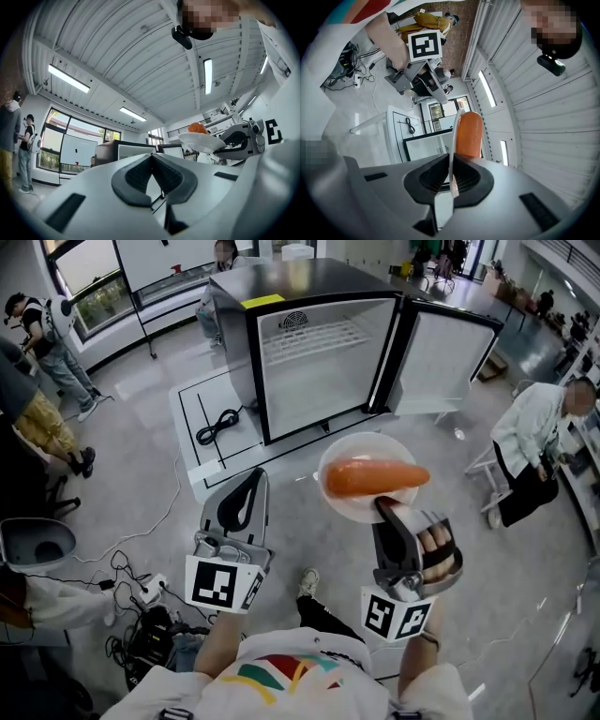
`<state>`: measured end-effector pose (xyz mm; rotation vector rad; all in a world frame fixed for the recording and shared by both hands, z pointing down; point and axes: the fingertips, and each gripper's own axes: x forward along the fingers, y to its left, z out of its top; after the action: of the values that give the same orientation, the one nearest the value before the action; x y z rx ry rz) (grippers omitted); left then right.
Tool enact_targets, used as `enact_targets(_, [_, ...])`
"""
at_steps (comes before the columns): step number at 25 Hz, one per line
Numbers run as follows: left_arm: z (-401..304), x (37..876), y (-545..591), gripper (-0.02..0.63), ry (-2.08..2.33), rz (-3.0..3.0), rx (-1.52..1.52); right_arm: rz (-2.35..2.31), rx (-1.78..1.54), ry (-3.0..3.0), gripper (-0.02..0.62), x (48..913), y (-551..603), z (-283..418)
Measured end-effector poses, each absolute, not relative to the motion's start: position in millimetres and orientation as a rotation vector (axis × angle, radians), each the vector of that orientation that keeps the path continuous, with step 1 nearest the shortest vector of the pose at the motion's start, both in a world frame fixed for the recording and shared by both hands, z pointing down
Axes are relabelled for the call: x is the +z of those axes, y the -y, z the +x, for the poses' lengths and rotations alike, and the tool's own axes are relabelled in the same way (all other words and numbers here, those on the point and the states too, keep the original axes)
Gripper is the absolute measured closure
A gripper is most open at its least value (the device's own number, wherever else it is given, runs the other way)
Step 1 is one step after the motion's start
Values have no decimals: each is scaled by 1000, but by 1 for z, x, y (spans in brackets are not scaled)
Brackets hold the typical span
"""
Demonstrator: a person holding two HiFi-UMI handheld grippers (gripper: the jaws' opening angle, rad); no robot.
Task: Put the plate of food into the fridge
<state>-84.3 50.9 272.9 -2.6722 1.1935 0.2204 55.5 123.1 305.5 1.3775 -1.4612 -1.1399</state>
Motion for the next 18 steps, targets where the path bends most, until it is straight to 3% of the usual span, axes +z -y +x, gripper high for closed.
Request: enact_targets(18, [-3,283,118,600,-1250,-2658,145,1306,-1174,1504,572,307,56,123])
